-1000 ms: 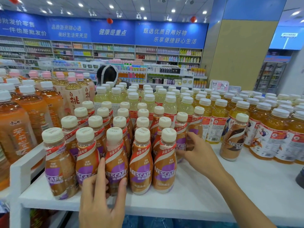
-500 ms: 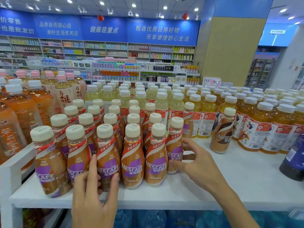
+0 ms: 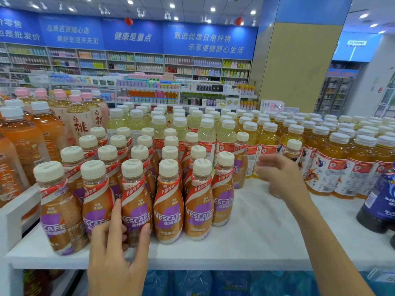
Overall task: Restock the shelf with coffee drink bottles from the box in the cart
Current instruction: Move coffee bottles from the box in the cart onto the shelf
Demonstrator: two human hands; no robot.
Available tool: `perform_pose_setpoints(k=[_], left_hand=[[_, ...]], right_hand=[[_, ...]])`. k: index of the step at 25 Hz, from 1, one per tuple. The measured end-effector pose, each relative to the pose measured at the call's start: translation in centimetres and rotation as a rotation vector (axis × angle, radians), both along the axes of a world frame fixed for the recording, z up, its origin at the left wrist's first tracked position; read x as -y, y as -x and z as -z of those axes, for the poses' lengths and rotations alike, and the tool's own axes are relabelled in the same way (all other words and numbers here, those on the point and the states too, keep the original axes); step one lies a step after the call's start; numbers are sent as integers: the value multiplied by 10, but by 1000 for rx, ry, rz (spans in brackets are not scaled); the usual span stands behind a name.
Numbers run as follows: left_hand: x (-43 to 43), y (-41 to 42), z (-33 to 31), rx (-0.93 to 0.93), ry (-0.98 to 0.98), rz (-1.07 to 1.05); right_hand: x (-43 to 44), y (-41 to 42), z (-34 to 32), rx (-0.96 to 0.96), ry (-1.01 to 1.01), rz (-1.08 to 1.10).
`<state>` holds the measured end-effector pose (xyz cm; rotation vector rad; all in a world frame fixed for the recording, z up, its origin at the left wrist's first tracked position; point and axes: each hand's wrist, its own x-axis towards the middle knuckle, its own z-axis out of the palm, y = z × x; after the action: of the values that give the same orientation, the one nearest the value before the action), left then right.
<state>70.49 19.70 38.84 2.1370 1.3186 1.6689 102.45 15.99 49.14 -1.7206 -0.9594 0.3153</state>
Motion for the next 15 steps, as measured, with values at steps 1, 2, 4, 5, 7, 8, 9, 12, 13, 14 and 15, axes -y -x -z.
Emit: perform_pose_setpoints(k=[1, 2, 4, 5, 7, 8, 9, 12, 13, 14, 15], left_hand=[[0, 0, 0, -4, -5, -4], [0, 0, 1, -5, -9, -11], [1, 0, 1, 5, -5, -21], [1, 0, 0, 6, -9, -23], [2, 0, 0, -3, -29, -29], [2, 1, 1, -6, -38, -33], [2, 1, 2, -8, -40, -37], [2, 0, 2, -7, -39, -44], [2, -1, 2, -2, -39, -46], [2, -1, 2, 5, -39, -49], [3, -2, 2, 14, -35, -50]], right_hand=[[-11, -4, -3, 13, 61, 55], [-23, -6, -3, 13, 150, 38], [-43, -3, 5, -30, 203, -69], [-48, 0, 8, -48, 174, -98], [-56, 1, 11, -26, 115, -76], [-56, 0, 11, -5, 114, -62], [-56, -1, 11, 10, 121, -70], [-51, -5, 15, 8, 133, -238], [-49, -3, 16, -15, 127, -319], [-48, 0, 17, -34, 120, -384], [-47, 3, 19, -46, 111, -434]])
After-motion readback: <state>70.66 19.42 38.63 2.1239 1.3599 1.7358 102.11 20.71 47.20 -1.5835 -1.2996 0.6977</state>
